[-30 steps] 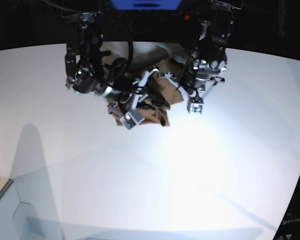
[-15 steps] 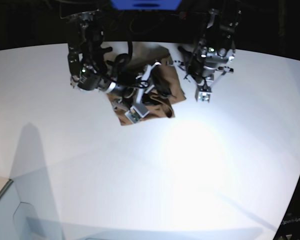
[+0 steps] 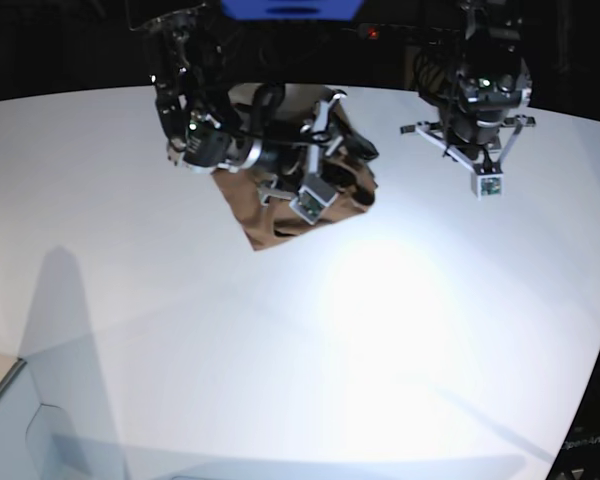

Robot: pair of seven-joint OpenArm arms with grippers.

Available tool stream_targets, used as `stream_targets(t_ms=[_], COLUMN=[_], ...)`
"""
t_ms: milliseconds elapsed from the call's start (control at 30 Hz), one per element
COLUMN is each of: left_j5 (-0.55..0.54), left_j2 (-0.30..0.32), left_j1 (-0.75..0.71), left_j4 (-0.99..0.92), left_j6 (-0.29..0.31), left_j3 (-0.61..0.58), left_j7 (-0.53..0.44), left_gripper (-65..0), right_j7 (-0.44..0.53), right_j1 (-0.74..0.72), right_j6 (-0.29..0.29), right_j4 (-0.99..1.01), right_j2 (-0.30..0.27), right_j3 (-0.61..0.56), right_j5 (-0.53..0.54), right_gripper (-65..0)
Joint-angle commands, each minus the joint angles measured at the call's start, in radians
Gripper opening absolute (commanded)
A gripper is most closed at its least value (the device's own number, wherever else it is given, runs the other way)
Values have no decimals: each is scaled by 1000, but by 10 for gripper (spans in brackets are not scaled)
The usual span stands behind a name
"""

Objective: Layout the t-shirt on the table in an organized manner, then fold the t-shirt properly
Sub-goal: 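Lower the folded bundle with the right gripper and withdraw the left gripper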

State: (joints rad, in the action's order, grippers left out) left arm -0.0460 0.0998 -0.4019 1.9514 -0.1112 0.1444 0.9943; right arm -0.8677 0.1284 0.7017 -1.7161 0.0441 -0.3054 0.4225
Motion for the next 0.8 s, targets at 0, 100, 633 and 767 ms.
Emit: stream_targets(t_ms=[0, 100, 633, 767], left_j5=[4, 4, 2, 4], left_j2=[4, 1, -107, -145], left_j1=[2, 2, 1, 28], left_j4=[19, 23, 70, 70], left_j6=[-3, -3, 265, 347], left_j3=[2, 2, 85, 165], left_j7=[-10, -10, -22, -18], left_gripper=[-650, -650, -648, -648], right_j7=[26, 28, 37, 31], right_j1=[1, 29, 29, 67], right_j6=[-4, -4, -4, -4], right_j4=[-42, -111, -255, -252], right_j2=[6, 4, -39, -37], right_j3=[-13, -15, 337, 366], right_j5=[25, 25, 25, 25], right_gripper=[-309, -269, -255, -255])
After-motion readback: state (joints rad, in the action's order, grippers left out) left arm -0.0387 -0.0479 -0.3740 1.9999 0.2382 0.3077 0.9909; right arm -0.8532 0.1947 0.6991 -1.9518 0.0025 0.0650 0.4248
